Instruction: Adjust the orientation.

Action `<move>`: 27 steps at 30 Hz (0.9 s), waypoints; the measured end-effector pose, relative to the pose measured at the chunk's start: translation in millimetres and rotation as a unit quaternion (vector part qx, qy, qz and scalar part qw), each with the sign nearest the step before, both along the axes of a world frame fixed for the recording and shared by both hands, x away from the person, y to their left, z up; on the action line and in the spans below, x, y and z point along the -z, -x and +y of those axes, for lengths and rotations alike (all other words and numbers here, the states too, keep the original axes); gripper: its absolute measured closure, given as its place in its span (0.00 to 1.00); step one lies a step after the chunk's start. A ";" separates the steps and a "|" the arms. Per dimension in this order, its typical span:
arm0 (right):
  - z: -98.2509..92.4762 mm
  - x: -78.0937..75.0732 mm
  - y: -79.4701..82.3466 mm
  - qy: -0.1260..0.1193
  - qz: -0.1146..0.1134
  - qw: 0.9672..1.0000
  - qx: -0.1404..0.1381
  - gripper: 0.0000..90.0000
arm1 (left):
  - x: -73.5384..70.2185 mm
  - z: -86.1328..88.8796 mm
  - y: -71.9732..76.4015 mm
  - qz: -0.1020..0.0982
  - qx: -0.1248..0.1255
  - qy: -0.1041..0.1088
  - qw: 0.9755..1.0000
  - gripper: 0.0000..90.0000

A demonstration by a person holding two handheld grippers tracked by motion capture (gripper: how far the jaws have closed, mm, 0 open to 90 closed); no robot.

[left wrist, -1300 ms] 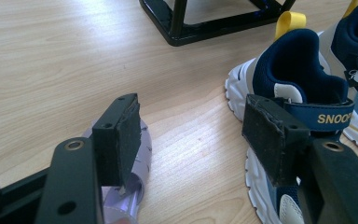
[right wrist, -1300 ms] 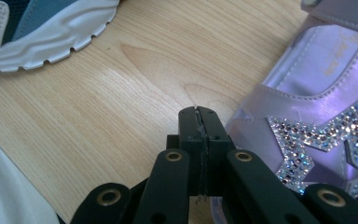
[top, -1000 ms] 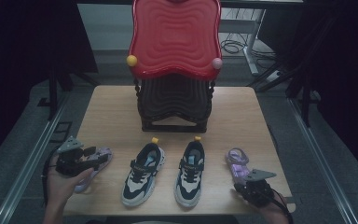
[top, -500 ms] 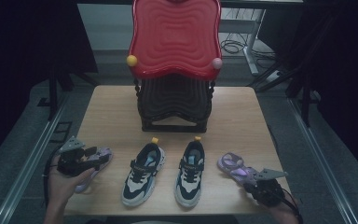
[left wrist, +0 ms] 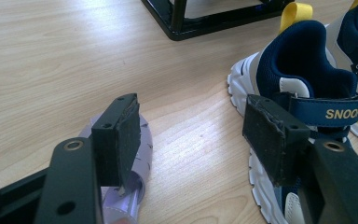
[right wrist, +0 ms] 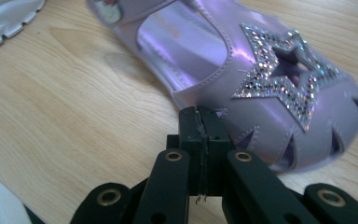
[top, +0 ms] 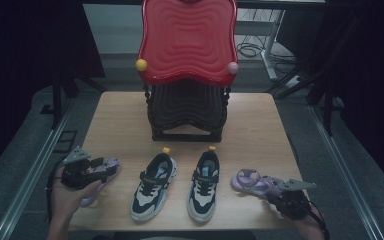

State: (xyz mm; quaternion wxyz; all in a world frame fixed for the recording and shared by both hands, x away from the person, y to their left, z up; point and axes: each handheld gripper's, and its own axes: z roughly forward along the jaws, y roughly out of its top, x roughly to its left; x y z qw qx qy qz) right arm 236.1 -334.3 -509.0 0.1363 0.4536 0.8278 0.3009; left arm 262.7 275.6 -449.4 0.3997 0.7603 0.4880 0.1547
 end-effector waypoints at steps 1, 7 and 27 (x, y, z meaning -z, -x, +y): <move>0.0 0.0 0.0 0.000 0.000 1.000 0.000 1.00 | 0.0 0.0 0.0 0.000 0.000 0.000 1.000 0.41; -5.7 0.1 -3.0 0.003 -0.006 1.000 0.014 1.00 | 0.8 -0.2 -0.3 0.001 0.000 0.001 1.000 0.41; -27.1 5.9 -28.4 -0.008 -0.027 0.998 0.062 1.00 | 0.3 0.2 0.6 0.000 0.000 0.000 1.000 0.41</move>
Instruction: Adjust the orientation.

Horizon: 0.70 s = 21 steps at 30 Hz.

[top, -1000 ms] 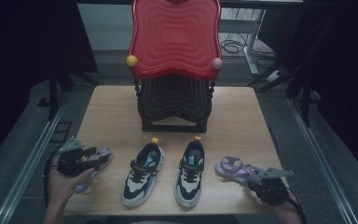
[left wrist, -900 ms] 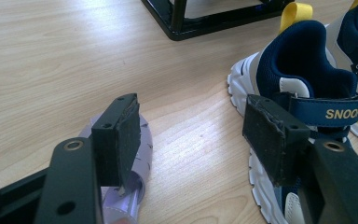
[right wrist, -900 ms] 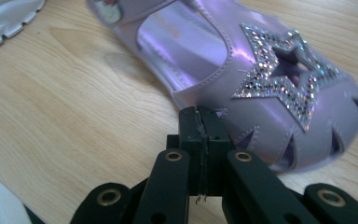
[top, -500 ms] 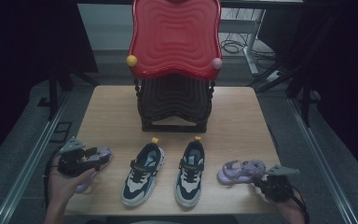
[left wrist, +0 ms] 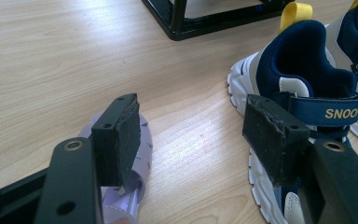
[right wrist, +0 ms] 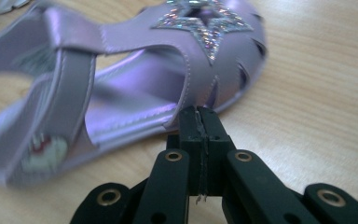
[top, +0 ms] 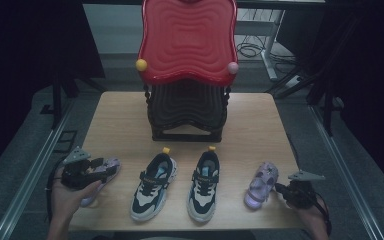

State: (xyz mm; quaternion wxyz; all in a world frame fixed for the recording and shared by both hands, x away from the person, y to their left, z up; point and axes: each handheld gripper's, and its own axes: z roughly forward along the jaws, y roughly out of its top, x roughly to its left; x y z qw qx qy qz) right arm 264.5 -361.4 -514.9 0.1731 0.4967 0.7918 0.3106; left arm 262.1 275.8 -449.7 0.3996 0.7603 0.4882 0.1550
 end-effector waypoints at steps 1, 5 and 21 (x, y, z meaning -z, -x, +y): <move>-0.6 0.1 -2.0 -0.001 -0.001 1.000 0.001 1.00 | 0.1 0.1 0.2 0.000 0.000 0.000 1.000 0.41; -0.8 0.5 -10.3 -0.007 -0.002 1.000 -0.003 1.00 | 0.4 0.5 1.1 0.001 -0.003 0.000 1.000 0.41; -2.8 -16.9 -19.8 -0.038 -0.035 0.999 -0.006 1.00 | 0.8 0.8 4.0 0.001 -0.005 -0.001 1.000 0.41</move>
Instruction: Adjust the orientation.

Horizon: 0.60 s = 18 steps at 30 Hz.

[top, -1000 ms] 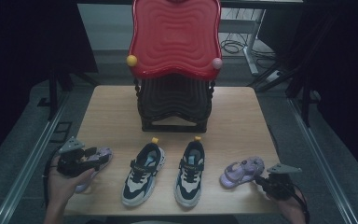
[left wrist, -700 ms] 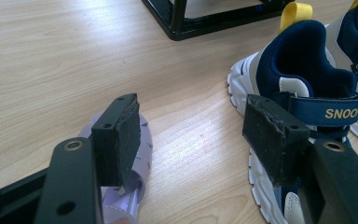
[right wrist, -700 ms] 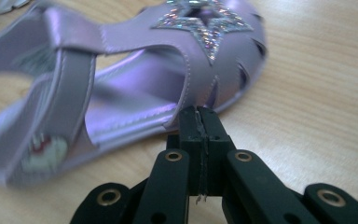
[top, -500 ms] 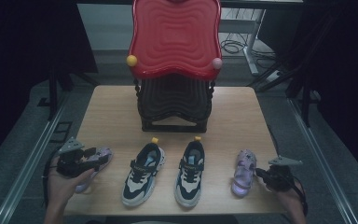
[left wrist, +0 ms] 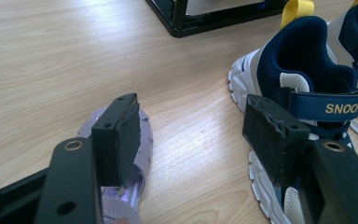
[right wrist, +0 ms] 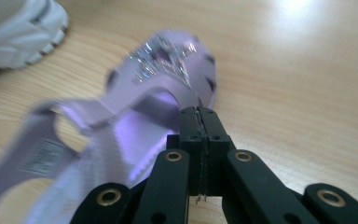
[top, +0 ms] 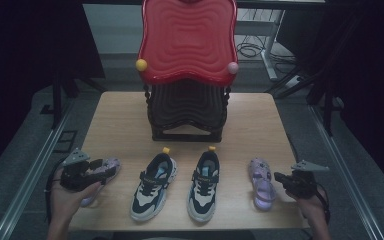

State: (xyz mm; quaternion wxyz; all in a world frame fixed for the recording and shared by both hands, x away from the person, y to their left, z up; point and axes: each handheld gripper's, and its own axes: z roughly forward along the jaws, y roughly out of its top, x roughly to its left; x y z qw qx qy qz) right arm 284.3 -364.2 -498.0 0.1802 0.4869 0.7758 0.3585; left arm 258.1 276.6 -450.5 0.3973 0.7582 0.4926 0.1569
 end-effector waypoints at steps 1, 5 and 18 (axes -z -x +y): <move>0.0 0.0 0.0 0.000 0.000 1.000 0.000 1.00 | 0.0 0.0 0.0 0.000 0.000 0.000 1.000 0.41; 15.5 -22.3 15.5 0.006 -0.028 0.999 -0.024 1.00 | -0.6 -0.2 0.4 -0.001 0.001 0.000 1.000 0.41; 69.7 -25.4 31.4 0.005 -0.011 0.995 -0.103 1.00 | 0.2 0.1 0.0 0.000 0.001 0.000 1.000 0.41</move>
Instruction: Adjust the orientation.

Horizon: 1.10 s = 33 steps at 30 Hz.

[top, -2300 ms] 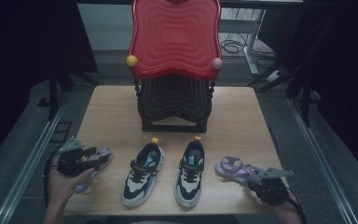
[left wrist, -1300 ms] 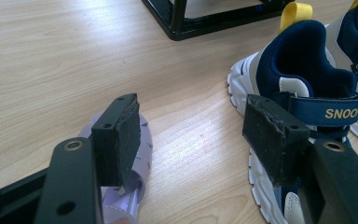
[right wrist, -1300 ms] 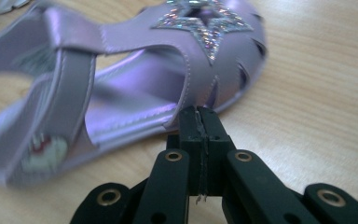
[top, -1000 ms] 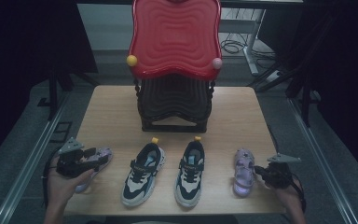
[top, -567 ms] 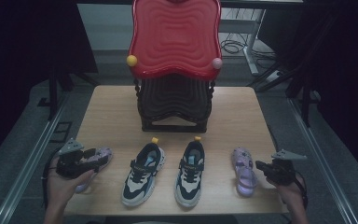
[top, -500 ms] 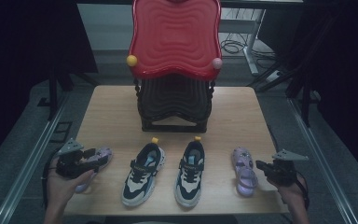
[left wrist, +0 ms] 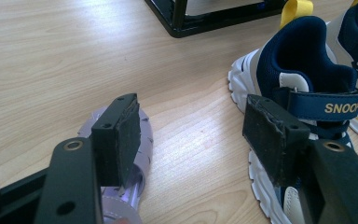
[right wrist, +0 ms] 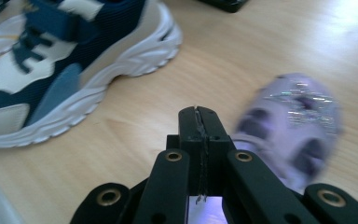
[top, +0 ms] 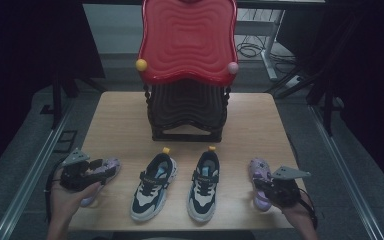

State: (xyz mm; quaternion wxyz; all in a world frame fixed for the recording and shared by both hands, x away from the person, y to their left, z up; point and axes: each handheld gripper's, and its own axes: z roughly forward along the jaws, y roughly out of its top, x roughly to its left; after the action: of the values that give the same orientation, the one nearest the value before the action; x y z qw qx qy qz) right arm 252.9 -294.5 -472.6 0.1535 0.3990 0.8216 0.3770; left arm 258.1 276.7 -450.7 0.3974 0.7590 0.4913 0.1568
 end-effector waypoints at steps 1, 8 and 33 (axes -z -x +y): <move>0.0 0.0 0.0 0.000 0.000 1.000 0.000 1.00 | 0.0 0.0 0.0 0.000 0.000 0.000 1.000 0.41; 20.0 9.7 6.9 0.036 0.015 0.999 -0.024 1.00 | 0.4 1.4 0.2 0.001 0.000 0.000 1.000 0.41; -10.1 19.6 17.4 0.066 0.031 0.997 0.014 1.00 | 1.2 4.7 0.4 0.004 -0.003 -0.001 1.000 0.41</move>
State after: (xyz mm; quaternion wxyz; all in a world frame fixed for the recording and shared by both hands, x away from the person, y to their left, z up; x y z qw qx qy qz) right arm 235.5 -304.7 -492.1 0.1591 0.4113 0.8435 0.3066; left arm 257.7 281.4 -451.9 0.3948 0.7584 0.4948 0.1555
